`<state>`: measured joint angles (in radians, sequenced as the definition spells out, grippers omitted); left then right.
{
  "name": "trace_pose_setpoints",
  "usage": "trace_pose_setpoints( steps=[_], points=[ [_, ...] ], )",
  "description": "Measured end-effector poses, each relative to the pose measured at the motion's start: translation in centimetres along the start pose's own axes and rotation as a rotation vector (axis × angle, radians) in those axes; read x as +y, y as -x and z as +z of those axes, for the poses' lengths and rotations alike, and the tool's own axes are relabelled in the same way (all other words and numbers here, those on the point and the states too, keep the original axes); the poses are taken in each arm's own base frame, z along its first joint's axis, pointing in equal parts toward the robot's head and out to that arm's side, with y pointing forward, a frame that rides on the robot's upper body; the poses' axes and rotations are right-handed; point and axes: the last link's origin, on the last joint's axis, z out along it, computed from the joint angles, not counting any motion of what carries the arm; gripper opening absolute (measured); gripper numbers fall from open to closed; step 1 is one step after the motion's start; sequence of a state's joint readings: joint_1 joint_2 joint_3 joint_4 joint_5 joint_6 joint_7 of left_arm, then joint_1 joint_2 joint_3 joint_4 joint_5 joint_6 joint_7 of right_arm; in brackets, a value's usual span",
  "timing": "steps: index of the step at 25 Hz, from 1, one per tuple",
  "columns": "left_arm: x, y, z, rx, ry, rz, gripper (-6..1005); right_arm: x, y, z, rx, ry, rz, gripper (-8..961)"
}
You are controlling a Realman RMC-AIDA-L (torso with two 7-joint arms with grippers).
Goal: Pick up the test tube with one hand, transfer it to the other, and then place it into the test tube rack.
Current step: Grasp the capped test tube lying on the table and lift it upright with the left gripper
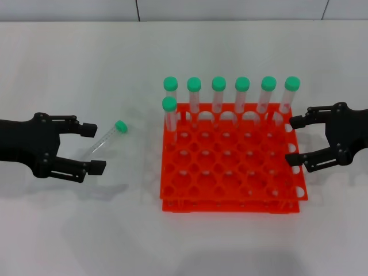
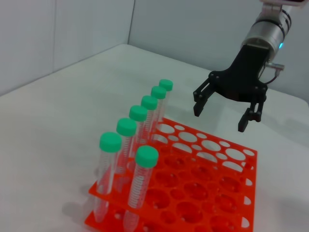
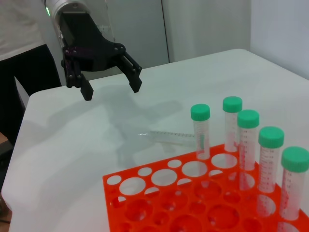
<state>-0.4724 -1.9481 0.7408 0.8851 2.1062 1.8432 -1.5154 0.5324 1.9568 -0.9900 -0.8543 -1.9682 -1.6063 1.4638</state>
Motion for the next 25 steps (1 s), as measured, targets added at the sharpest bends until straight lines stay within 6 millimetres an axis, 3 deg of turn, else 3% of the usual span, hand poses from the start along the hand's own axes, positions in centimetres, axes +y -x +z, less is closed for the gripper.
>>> trace_pose_setpoints(
  steps=[25],
  points=[
    [-0.12, 0.03, 0.07, -0.001, -0.008, -0.003, 870, 0.16, -0.32, -0.04, -0.002, -0.004, -0.005, 854]
  ],
)
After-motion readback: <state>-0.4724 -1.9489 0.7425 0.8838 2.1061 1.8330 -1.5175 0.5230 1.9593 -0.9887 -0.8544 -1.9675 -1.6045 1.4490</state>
